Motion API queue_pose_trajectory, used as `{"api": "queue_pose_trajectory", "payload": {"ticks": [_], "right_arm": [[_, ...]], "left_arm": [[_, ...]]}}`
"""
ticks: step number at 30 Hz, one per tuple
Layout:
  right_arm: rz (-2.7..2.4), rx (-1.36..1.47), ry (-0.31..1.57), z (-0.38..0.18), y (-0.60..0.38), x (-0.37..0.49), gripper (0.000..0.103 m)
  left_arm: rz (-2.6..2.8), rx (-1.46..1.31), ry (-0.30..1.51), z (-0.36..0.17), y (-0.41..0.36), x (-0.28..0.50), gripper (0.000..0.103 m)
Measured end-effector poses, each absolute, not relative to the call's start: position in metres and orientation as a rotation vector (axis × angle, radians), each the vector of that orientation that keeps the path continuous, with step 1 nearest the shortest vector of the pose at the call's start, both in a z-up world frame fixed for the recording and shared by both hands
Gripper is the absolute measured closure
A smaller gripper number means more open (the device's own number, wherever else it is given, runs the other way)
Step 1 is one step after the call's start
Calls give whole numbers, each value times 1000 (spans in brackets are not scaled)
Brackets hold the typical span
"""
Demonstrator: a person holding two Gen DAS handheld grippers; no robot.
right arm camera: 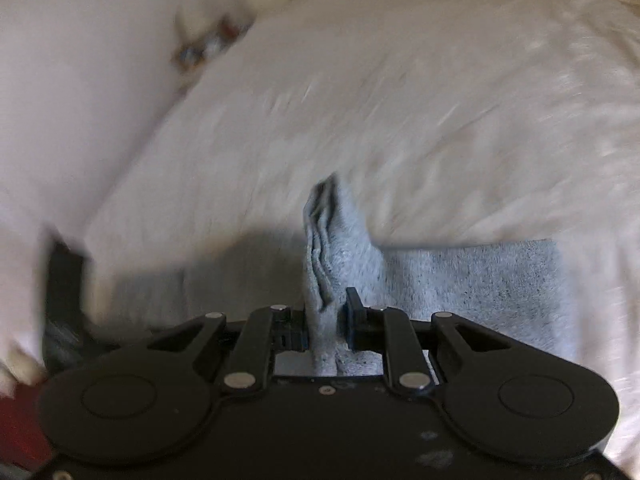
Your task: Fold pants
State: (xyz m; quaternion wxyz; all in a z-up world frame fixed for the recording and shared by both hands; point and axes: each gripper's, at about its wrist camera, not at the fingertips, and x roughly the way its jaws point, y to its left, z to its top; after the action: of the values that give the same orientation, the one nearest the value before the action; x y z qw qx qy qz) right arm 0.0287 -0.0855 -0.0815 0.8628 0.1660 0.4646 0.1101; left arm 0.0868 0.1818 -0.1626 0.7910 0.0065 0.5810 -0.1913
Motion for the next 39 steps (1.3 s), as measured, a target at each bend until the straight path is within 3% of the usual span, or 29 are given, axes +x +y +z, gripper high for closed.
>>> {"api": "queue_pose_trajectory", "payload": {"ticks": [4,6,8,13,17,22,24,30,32,34,37,39], "right_arm": [[280,213,1074,-119,-19,28,72],[296,229,1081,-116,-9,25,57],[302,262,1047,-105,-14,17,51],[152,340,1009,-87,-59,1,54],[-84,383,1071,-105,-116,-2,72],[-231,381,1183,-144,-168,-4,78],[-248,382,1236,-161,-181,-6,86],[-215,447,1239,-176,-199,-13,85],[-199,447,1234,-176,-201,-11,83],[-172,446,1218,-170,-204,-17,80],[-138,414,1162,-151,-200,-22,73],[-100,388,1116,-138,-198,-28,61]], "left_arm": [[-395,10,1249,-159,209,92,97],[-399,9,1229,-154,209,96,97],[-421,8,1204,-147,208,96,97],[-528,26,1167,-139,192,91,97],[-610,49,1189,-149,154,82,97],[-600,118,1292,-185,127,63,97],[-585,144,1299,-197,124,58,97],[-524,104,1297,-195,129,57,97],[-498,106,1272,-185,133,52,90],[-461,98,1239,-173,143,46,77],[-382,45,1199,-158,167,36,75],[-315,20,1171,-148,186,29,75]]}}
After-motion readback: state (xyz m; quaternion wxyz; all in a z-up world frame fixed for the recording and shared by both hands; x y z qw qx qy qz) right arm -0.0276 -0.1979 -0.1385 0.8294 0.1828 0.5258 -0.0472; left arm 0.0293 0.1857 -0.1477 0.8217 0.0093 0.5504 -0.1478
